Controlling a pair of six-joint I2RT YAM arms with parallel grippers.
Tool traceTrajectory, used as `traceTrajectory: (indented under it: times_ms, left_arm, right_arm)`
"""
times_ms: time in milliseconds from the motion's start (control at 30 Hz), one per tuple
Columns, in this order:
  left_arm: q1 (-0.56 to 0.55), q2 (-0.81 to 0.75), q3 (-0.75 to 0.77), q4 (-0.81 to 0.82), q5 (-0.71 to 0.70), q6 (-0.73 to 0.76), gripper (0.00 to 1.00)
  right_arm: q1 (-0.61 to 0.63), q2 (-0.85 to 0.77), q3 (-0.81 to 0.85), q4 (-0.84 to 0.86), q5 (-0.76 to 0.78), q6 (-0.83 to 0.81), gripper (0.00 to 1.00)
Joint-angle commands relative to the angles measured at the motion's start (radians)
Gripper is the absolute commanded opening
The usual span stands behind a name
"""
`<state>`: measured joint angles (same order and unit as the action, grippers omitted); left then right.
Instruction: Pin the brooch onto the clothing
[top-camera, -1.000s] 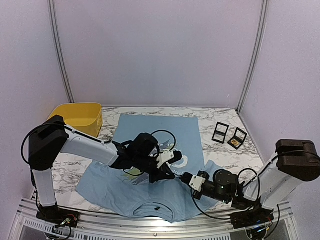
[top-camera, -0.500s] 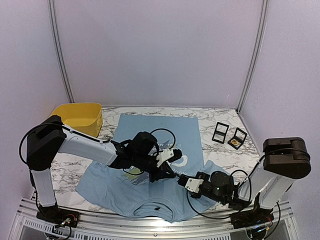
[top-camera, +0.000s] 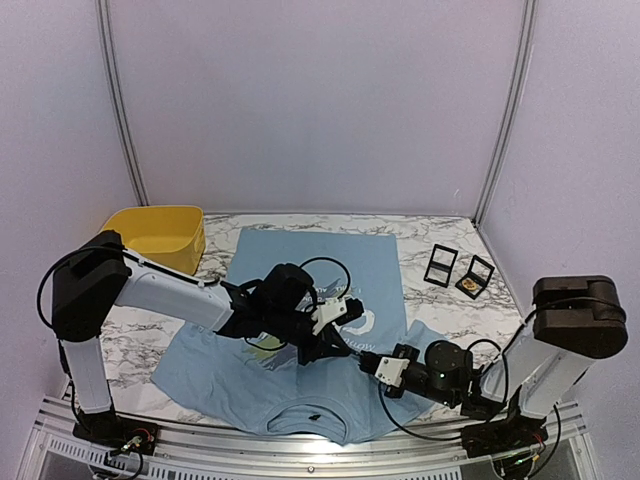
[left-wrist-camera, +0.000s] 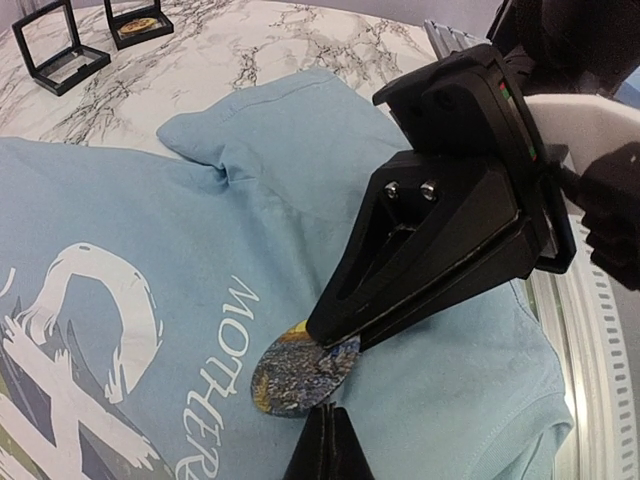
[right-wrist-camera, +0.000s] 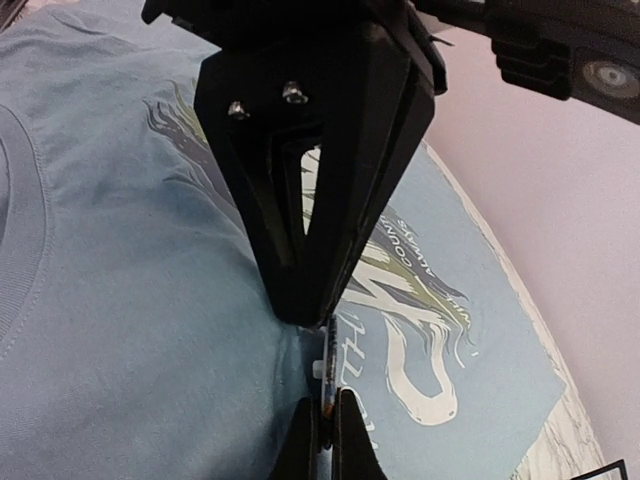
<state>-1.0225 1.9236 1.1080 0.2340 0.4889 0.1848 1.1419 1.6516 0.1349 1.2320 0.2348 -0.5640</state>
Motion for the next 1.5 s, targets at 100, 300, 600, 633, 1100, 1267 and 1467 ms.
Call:
traceTrajectory:
  times_ms: [100, 300, 600, 633, 1100, 1267, 1467]
  left_arm:
    - [0.007, -0.040, -0.007, 0.019, -0.012, 0.006, 0.00]
    - [0.007, -0.041, -0.005, 0.021, -0.012, 0.006, 0.00]
    - [0.008, -0.055, -0.011, 0.023, -0.070, 0.013, 0.25]
    - [0.008, -0.066, -0.018, 0.029, -0.082, 0.027, 0.31]
    - [0.007, -0.091, -0.077, 0.090, 0.052, 0.112, 0.38]
    - [0.007, -0.089, -0.096, 0.090, 0.034, 0.128, 0.27]
    - [0.010, -0.092, -0.128, 0.090, 0.046, 0.146, 0.35]
  right_arm:
    - [-0.029, -0.082, -0.012, -0.049, -0.268, 0.135, 0.00]
    - [-0.058, -0.099, -0.012, -0.063, -0.318, 0.147, 0.00]
    - [-0.109, -0.110, 0.002, -0.065, -0.449, 0.243, 0.00]
    - [-0.117, -0.110, 0.001, -0.067, -0.466, 0.254, 0.00]
    - [-0.264, -0.062, 0.054, -0.079, -0.781, 0.378, 0.00]
    - [-0.277, -0.060, 0.059, -0.072, -0.796, 0.378, 0.00]
    - [-0.287, -0.069, 0.066, -0.099, -0.815, 0.362, 0.00]
